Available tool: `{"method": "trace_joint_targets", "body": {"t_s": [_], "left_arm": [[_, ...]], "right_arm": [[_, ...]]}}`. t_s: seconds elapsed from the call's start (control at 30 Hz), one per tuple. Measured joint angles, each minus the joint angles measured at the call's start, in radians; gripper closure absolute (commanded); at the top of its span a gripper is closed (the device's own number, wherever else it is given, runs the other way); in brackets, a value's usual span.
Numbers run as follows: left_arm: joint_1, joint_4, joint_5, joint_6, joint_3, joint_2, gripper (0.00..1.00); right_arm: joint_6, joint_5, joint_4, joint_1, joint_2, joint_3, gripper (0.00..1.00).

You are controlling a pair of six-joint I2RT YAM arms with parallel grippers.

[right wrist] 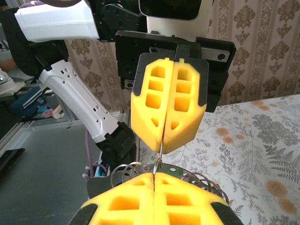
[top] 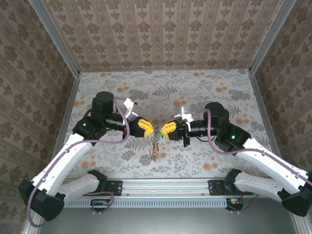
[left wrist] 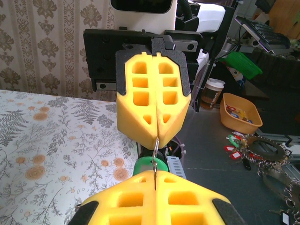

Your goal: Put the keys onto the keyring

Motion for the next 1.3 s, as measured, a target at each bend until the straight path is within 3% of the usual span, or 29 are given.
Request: {"method": "trace_joint_targets", "body": {"t_s": [1.3], "left_arm": [[0.0,0.0,0.0,0.001,0.0,0.0,1.0]], "right_arm": [[0.004,0.0,-0.021,0.007,-0.01,0.0,1.0]]}}
